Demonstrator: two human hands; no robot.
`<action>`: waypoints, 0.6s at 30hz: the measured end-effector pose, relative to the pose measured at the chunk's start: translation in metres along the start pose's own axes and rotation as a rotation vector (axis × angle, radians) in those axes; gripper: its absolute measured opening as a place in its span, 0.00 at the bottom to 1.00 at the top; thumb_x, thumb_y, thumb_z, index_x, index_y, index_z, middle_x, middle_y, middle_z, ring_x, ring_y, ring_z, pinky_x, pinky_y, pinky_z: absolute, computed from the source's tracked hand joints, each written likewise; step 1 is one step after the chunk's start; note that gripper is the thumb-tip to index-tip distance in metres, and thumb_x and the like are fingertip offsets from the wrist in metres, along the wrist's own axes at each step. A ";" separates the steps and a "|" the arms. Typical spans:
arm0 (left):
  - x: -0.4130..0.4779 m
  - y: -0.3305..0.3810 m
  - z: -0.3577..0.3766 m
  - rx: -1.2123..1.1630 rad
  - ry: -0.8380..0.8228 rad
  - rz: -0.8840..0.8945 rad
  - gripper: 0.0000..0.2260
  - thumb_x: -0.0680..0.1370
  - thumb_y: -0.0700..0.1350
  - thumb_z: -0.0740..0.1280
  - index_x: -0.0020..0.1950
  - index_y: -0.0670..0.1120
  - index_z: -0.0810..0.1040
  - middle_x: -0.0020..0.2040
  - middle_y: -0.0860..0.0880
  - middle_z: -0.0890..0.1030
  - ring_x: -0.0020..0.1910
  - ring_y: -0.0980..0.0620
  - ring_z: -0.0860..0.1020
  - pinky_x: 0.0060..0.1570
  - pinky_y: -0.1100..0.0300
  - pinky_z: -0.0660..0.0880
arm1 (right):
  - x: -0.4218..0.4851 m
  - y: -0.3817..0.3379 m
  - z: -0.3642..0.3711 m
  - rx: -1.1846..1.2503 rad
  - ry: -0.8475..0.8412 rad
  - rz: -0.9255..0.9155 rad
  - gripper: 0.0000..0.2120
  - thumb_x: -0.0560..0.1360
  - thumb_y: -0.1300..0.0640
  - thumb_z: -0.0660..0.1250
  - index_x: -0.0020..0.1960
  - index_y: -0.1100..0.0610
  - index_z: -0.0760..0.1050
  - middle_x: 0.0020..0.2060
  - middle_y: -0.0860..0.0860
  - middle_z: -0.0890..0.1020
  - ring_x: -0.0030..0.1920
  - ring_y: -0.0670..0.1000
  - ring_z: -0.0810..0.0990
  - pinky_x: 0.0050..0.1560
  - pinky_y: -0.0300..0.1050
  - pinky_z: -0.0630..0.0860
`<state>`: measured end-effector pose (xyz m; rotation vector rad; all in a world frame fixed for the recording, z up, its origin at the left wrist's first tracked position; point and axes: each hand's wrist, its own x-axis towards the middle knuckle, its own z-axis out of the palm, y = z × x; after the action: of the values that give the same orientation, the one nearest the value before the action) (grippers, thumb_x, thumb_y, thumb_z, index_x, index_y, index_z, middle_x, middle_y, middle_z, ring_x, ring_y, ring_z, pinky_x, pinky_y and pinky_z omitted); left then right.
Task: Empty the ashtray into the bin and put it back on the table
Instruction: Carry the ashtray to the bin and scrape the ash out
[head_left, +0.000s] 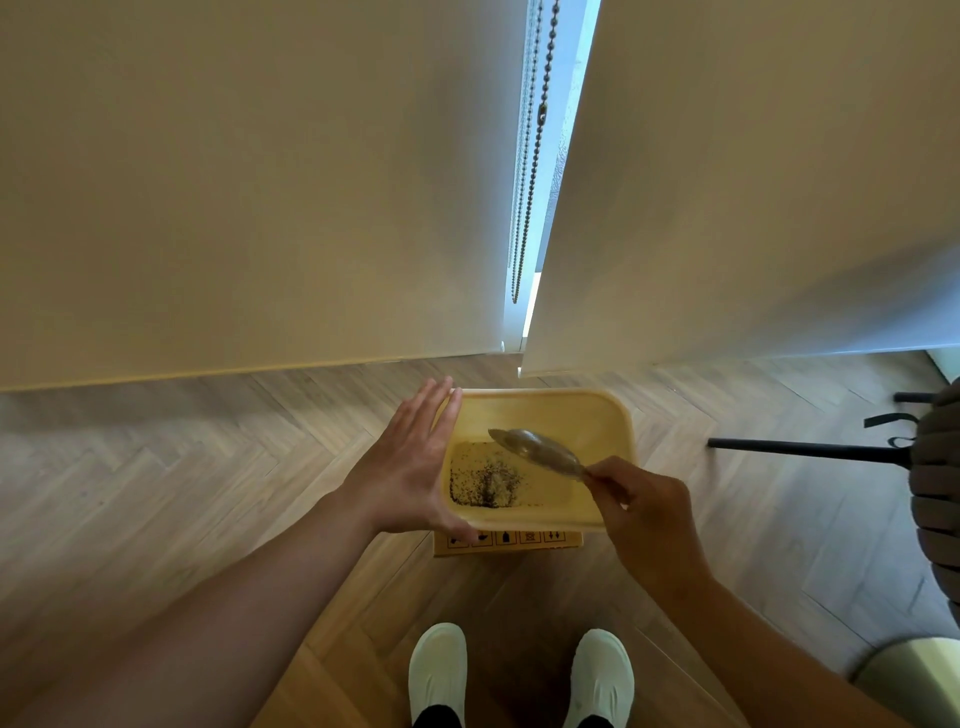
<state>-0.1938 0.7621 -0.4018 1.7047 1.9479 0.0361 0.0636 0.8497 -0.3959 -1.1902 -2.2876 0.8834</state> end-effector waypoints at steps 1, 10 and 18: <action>0.000 0.000 0.000 0.002 -0.002 -0.003 0.70 0.57 0.74 0.75 0.80 0.47 0.34 0.81 0.49 0.34 0.80 0.51 0.32 0.80 0.49 0.41 | 0.002 0.000 -0.002 0.063 0.001 0.085 0.05 0.72 0.66 0.74 0.44 0.58 0.83 0.30 0.52 0.83 0.28 0.51 0.81 0.30 0.47 0.79; 0.001 0.007 -0.003 -0.007 0.031 -0.023 0.65 0.60 0.74 0.72 0.81 0.49 0.38 0.83 0.49 0.39 0.81 0.50 0.36 0.80 0.49 0.40 | 0.014 -0.002 -0.017 0.579 -0.081 0.592 0.08 0.74 0.67 0.70 0.44 0.56 0.81 0.36 0.56 0.86 0.34 0.55 0.86 0.33 0.42 0.83; 0.003 0.023 -0.005 -0.014 0.099 0.080 0.57 0.63 0.71 0.74 0.82 0.49 0.49 0.82 0.49 0.52 0.82 0.48 0.45 0.80 0.50 0.44 | 0.018 -0.006 -0.016 0.638 -0.121 0.666 0.08 0.76 0.65 0.68 0.46 0.53 0.81 0.36 0.55 0.86 0.34 0.55 0.85 0.33 0.43 0.83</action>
<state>-0.1754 0.7711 -0.3904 1.8025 1.9441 0.1662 0.0603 0.8683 -0.3790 -1.6039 -1.4557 1.7866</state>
